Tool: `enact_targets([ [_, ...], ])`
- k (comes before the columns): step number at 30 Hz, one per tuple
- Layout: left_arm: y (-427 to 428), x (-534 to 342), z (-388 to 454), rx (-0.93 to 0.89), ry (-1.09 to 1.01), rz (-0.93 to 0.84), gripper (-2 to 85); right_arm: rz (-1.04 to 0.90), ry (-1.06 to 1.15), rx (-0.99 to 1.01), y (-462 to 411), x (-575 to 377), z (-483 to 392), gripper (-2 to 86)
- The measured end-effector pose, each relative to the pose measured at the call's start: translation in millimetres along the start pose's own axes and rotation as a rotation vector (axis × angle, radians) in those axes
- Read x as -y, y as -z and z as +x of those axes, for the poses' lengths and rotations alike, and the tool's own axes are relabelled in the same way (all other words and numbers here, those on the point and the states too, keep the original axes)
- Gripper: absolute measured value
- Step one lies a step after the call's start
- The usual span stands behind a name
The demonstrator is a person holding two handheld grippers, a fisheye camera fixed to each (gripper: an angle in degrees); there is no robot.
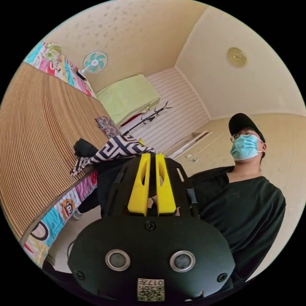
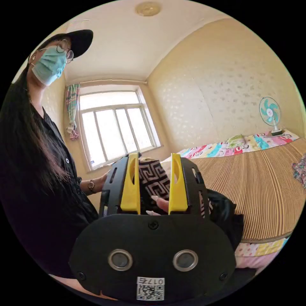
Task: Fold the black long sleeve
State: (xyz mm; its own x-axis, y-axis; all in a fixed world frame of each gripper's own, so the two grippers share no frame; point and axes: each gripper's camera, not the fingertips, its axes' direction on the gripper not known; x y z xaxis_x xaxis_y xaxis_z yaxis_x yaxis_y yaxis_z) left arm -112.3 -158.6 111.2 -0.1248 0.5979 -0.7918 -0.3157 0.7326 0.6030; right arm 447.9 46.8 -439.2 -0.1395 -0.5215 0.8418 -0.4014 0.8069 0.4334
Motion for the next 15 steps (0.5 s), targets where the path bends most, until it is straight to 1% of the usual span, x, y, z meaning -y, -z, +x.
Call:
enact_targets([
  [1, 14, 6, 26, -0.035, -0.081, 0.026, 3.2, 0.068, -0.021, -0.032, 13, 7, 4, 22.6],
  [2, 22, 8, 38, -0.062, -0.117, 0.048, 3.1, 0.114, -0.053, -0.072, 23, 14, 8, 27.3],
  [4, 60, 17, 76, -0.218, -0.267, 0.148, 2.8, 0.184, -0.059, -0.103, 34, 19, 9, 29.4],
  [6, 91, 26, 92, -0.345, -0.355, 0.208, 2.6, 0.285, -0.01, -0.132, 41, 20, 1, 30.4],
  [7, 110, 36, 92, -0.386, -0.342, 0.207, 2.4, 0.317, 0.008, -0.161, 42, 19, -5, 30.5],
  [9, 132, 54, 95, -0.379, -0.291, 0.165, 2.1, 0.293, -0.003, -0.166, 36, 21, -8, 30.1],
  [11, 143, 64, 122, -0.416, -0.37, 0.158, 2.0, 0.222, -0.027, -0.086, 24, 21, -9, 26.7],
  [12, 140, 72, 150, -0.49, -0.447, 0.097, 2.0, 0.199, -0.029, -0.061, 21, 21, -9, 24.7],
  [13, 132, 77, 180, -0.537, -0.523, 0.029, 2.0, 0.148, -0.019, -0.017, 16, 20, -12, 20.8],
  [14, 128, 78, 193, -0.53, -0.55, 0.009, 2.0, 0.103, 0.002, 0.003, 10, 20, -17, 15.6],
  [15, 122, 78, 218, -0.543, -0.606, -0.006, 2.0, 0.078, 0.021, 0.003, 7, 20, -20, 13.0],
])
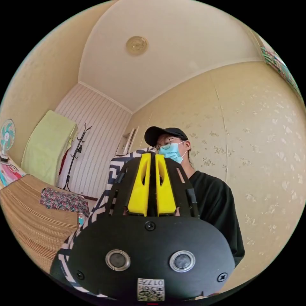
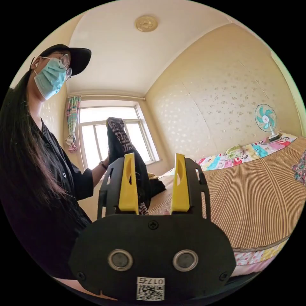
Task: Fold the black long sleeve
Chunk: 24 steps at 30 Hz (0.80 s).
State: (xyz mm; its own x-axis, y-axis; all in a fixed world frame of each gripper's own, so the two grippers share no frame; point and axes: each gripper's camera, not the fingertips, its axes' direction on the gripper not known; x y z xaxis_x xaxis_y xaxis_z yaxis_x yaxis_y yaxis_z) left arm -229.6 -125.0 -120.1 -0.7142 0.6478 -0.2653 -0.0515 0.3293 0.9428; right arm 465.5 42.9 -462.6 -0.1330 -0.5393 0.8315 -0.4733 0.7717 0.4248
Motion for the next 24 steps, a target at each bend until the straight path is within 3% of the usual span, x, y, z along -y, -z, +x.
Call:
enact_targets([
  [3, -27, 20, 19, -0.24, -0.078, 0.003, 2.0, -0.175, 0.139, 0.001, -22, 1, -17, 5.6],
  [6, -38, 26, 29, -0.228, -0.077, -0.01, 2.2, -0.212, 0.148, -0.027, -41, 8, -22, 15.1],
  [7, -41, 25, 30, -0.196, -0.07, -0.029, 2.3, -0.217, 0.11, -0.005, -48, 13, -19, 23.6],
  [10, -48, 16, 25, -0.208, -0.045, -0.035, 2.3, -0.236, 0.028, 0.107, -67, 19, -7, 25.9],
  [12, -50, 7, 16, -0.23, -0.022, -0.012, 2.2, -0.23, -0.001, 0.262, -82, 15, -2, 23.5],
  [14, -46, -3, 5, -0.212, 0.021, 0.02, 2.2, -0.313, -0.01, 0.597, -109, 11, -3, 7.9],
  [16, -34, -11, 0, -0.14, 0.058, 0.03, 2.1, -0.352, 0.012, 0.69, -120, 16, -6, 4.0],
  [18, -24, -13, 9, -0.068, 0.055, 0.022, 1.9, -0.323, 0.093, 0.506, -109, 28, -9, 2.9],
  [20, -16, -10, 27, 0.028, 0.019, 0.003, 1.8, -0.224, 0.233, 0.198, -76, 61, -13, 2.1],
  [23, -8, -5, 65, 0.348, -0.048, 0.004, 1.6, -0.04, 0.337, -0.007, -32, 120, -20, 1.8],
  [24, -4, -1, 71, 0.548, -0.037, 0.009, 1.4, -0.007, 0.345, -0.043, -27, 133, -20, 1.8],
])
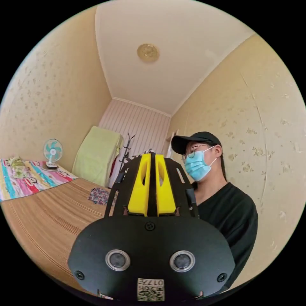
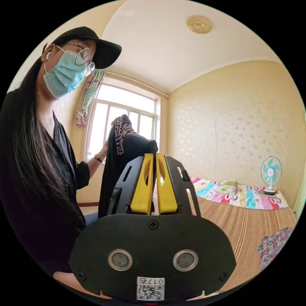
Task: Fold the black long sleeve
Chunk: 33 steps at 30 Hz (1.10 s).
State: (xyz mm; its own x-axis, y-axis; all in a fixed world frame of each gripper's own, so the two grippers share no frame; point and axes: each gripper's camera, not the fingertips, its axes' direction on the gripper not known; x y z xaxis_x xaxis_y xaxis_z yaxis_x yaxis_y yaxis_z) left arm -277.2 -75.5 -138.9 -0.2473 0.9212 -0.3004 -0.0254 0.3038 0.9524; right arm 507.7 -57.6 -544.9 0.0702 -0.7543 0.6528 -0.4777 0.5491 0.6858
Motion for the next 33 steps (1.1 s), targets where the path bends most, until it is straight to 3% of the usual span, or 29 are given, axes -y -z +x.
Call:
enact_targets([
  [1, 0, 9, -9, 0.207, 0.054, -0.035, 1.2, 0.004, 0.005, -0.093, 1, 23, 12, 1.9],
  [3, -13, 28, -43, 0.432, 0.075, -0.139, 1.3, -0.072, 0.032, -0.218, -18, 53, 39, 2.0],
  [5, -35, 48, -108, 0.608, 0.118, -0.265, 1.9, -0.28, 0.088, -0.273, -80, 78, 101, 2.6],
  [7, -62, 60, -223, 0.784, 0.233, -0.36, 3.4, -0.481, 0.02, -0.334, -145, 80, 169, 3.5],
  [10, -69, 37, -351, 0.933, 0.4, -0.367, 5.2, -0.734, -0.141, -0.481, -245, 49, 284, 6.8],
  [13, -59, -30, -415, 0.887, 0.58, -0.334, 10.7, -0.846, -0.239, -0.566, -281, -1, 324, 8.9],
  [17, -64, -153, -443, 0.807, 0.674, -0.478, 12.2, -0.881, -0.333, -0.441, -264, -108, 306, 10.5],
  [22, -77, -342, -429, 0.924, 0.801, -0.752, 11.9, -1.043, -0.493, -0.511, -218, -266, 268, 10.9],
  [26, -81, -399, -414, 1.065, 0.759, -0.948, 2.7, -1.178, -0.58, -0.691, -176, -346, 254, 9.2],
  [28, -60, -383, -416, 1.224, 0.743, -0.995, 1.6, -1.209, -0.62, -0.648, -160, -362, 267, 6.6],
  [31, -30, -334, -397, 1.372, 0.661, -0.819, 3.0, -1.301, -0.603, -0.858, -134, -348, 311, 4.6],
  [33, -23, -312, -378, 1.357, 0.64, -0.674, 5.0, -1.226, -0.599, -1.013, -110, -322, 336, 4.9],
])
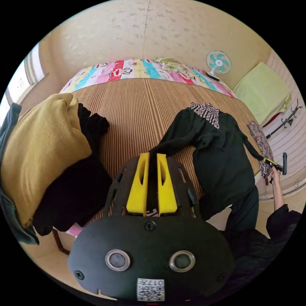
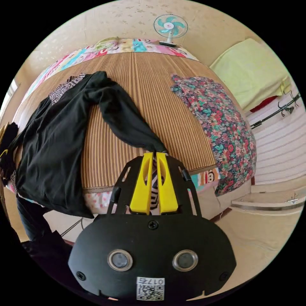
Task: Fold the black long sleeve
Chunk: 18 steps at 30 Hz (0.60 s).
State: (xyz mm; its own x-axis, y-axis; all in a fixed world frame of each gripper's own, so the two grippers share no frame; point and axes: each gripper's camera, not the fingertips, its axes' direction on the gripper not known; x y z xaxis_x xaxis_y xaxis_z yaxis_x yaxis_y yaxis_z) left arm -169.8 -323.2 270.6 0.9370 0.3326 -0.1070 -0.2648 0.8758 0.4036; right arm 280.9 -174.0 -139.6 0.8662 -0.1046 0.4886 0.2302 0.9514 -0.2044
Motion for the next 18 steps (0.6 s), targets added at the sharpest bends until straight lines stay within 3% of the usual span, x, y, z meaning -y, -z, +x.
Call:
enact_targets([
  [4, 16, -32, 26, -0.277, 0.035, 0.049, 12.0, 0.183, -0.12, 0.281, 59, 3, 35, 9.5],
  [6, -1, -49, 50, -0.402, -0.006, -0.014, 12.4, 0.16, -0.062, 0.426, 61, -8, 13, 10.9],
  [8, -30, -64, 72, -0.498, -0.023, -0.121, 12.4, 0.008, 0.054, 0.576, 39, -27, -32, 12.0],
  [11, -88, -89, 103, -0.575, -0.042, -0.406, 10.8, -0.211, 0.154, 0.591, -7, -64, -79, 10.6],
  [13, -94, -107, 104, -0.631, -0.007, -0.493, 4.8, -0.262, 0.171, 0.554, -18, -86, -84, 7.0],
  [18, -53, -149, 99, -0.625, -0.063, -0.59, 4.4, -0.289, 0.145, 0.65, 12, -126, -25, 3.4],
])
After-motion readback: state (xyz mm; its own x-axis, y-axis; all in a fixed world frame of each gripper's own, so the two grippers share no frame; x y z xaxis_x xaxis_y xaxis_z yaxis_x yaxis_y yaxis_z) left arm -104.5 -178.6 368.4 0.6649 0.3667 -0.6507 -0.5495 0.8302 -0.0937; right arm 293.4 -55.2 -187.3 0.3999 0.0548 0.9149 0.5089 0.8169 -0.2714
